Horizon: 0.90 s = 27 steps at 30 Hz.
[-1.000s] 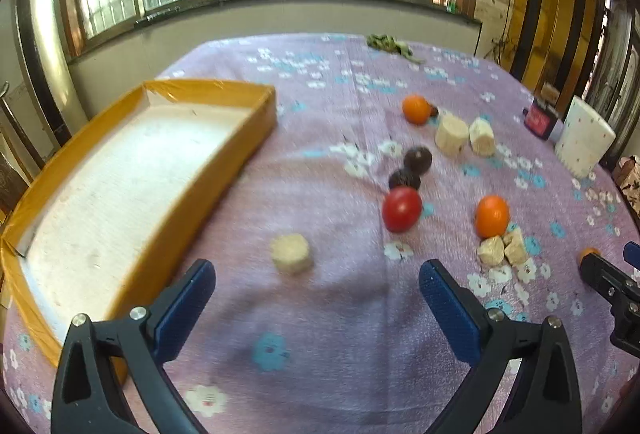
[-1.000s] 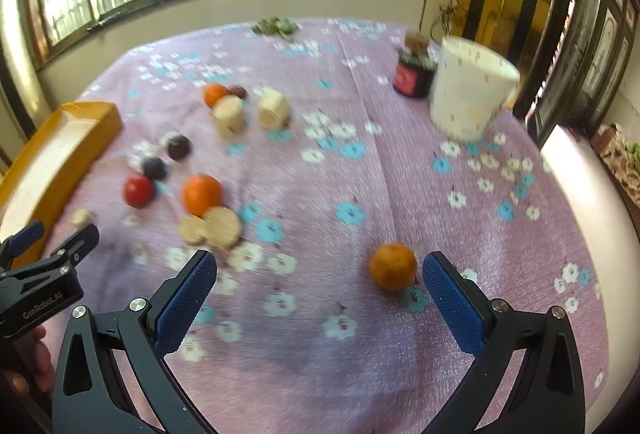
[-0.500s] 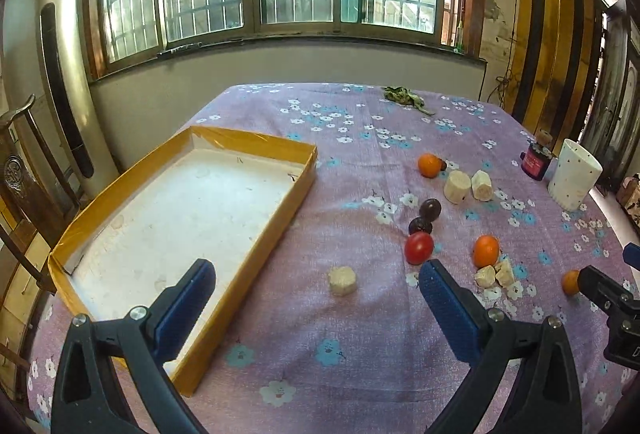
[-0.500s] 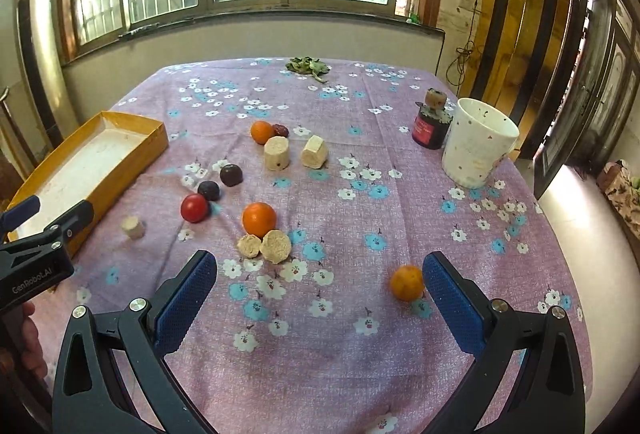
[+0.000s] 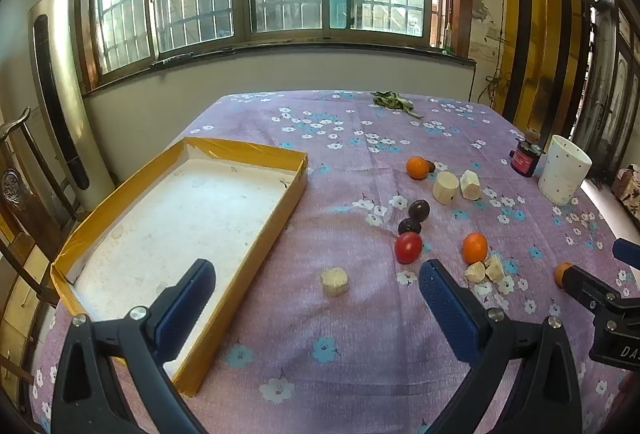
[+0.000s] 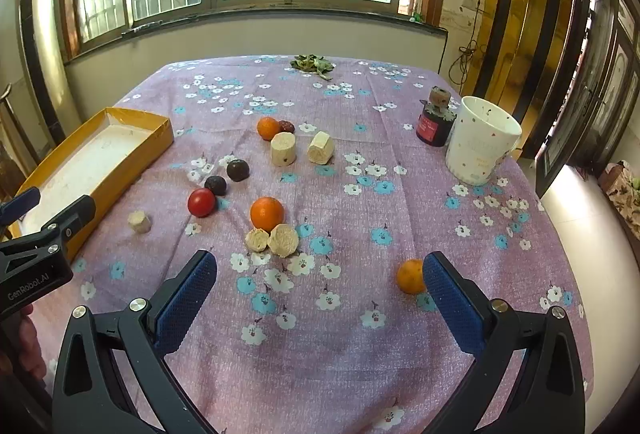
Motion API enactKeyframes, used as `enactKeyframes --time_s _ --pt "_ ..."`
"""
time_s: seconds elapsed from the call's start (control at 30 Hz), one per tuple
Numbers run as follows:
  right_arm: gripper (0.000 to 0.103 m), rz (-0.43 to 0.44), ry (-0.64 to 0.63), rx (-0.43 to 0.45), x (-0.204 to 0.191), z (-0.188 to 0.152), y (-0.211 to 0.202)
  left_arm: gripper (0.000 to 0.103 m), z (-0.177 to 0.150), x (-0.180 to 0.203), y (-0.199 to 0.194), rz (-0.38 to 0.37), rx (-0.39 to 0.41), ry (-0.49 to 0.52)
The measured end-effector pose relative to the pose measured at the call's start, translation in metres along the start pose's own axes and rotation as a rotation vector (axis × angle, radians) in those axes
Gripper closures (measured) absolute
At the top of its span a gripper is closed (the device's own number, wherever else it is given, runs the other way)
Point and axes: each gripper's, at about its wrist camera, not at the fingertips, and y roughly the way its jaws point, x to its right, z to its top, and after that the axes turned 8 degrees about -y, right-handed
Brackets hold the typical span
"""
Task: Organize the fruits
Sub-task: 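Move the right tool toward the round beige rice cake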
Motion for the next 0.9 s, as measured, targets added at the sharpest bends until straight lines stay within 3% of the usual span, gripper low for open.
enactKeyframes --time_s 0.47,0.7,0.8,0.9 --pt "0.0 0.017 -0.005 -0.04 0.005 -0.006 0.018 0.0 -0.006 -0.006 0.009 0.017 -0.035 0.0" --pt "0.001 0.105 -0.05 -0.111 -0.002 -0.006 0.056 0.0 -0.011 -0.018 0.021 0.061 -0.081 -0.003" --pt "0.008 0.157 -0.052 -0.128 -0.002 -0.001 0.074 0.0 -0.015 -0.022 0.023 0.067 -0.102 -0.01" --pt "0.023 0.23 -0.057 -0.149 -0.003 0.005 0.092 0.0 -0.016 -0.026 0.025 0.067 -0.116 -0.022"
